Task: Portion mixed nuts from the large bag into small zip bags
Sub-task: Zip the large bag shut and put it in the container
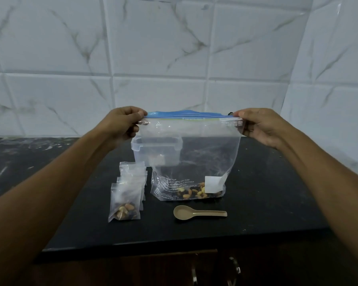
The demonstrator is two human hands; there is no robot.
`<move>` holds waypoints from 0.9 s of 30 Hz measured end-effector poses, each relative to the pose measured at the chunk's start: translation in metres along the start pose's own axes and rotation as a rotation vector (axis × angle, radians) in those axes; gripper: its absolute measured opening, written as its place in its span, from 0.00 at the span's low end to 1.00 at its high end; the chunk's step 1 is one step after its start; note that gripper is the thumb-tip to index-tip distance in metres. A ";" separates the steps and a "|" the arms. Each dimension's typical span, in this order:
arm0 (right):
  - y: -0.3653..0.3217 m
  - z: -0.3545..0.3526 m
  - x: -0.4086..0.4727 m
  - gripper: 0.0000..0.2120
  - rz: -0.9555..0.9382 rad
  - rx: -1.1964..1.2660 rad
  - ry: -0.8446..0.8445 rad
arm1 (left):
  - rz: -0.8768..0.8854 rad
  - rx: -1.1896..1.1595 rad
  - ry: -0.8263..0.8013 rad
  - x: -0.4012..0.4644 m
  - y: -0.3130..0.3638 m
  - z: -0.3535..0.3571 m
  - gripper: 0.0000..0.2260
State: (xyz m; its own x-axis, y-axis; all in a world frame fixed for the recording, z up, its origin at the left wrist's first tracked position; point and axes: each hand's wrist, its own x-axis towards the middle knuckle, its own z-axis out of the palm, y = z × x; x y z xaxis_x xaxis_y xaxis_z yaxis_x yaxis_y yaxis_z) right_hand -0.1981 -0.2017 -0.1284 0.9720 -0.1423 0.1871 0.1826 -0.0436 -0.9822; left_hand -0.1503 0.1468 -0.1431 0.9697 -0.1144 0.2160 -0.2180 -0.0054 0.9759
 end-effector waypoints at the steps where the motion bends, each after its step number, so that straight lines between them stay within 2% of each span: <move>1: 0.002 -0.002 0.000 0.05 0.007 -0.011 -0.036 | -0.013 -0.002 -0.002 0.000 -0.003 -0.001 0.07; 3: 0.007 -0.005 0.001 0.12 0.008 -0.087 -0.092 | -0.023 0.048 -0.053 -0.001 -0.008 -0.005 0.06; 5: 0.014 -0.005 0.002 0.15 -0.027 -0.203 -0.078 | 0.020 0.165 -0.115 -0.002 -0.013 -0.008 0.07; 7: 0.018 -0.001 0.002 0.08 -0.084 -0.357 -0.016 | 0.107 0.270 -0.109 -0.001 -0.015 -0.006 0.09; 8: 0.017 0.001 0.001 0.04 -0.093 -0.418 0.009 | 0.152 0.320 -0.082 -0.001 -0.015 -0.004 0.08; 9: 0.017 0.002 0.001 0.03 -0.087 -0.444 0.024 | 0.182 0.363 -0.051 -0.001 -0.014 -0.002 0.06; 11: 0.019 0.002 0.004 0.06 -0.029 -0.383 0.014 | 0.177 0.390 -0.011 -0.001 -0.013 -0.001 0.06; 14: 0.023 0.003 0.009 0.09 0.044 -0.300 0.019 | 0.080 0.343 -0.023 -0.001 -0.014 -0.001 0.09; 16: 0.027 0.007 0.010 0.02 0.038 -0.313 0.059 | 0.017 0.274 -0.024 -0.002 -0.019 0.002 0.11; 20: 0.034 0.010 0.010 0.08 0.002 -0.289 0.097 | -0.092 0.176 0.014 -0.006 -0.025 0.011 0.04; 21: 0.034 0.011 0.009 0.08 0.007 -0.281 0.084 | -0.110 0.161 0.029 -0.007 -0.025 0.013 0.03; 24: 0.035 0.014 0.007 0.10 0.051 -0.230 0.020 | -0.138 0.132 0.041 -0.006 -0.029 0.014 0.06; 27: 0.035 0.012 0.003 0.07 0.051 -0.157 -0.108 | -0.176 0.092 0.033 -0.003 -0.034 0.014 0.08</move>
State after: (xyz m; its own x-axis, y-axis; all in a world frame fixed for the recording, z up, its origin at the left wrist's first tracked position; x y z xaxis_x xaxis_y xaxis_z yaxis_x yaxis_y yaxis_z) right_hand -0.1873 -0.1921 -0.1620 0.9912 -0.0418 0.1259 0.1156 -0.1944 -0.9741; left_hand -0.1470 0.1337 -0.1775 0.9965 -0.0712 0.0443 -0.0522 -0.1134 0.9922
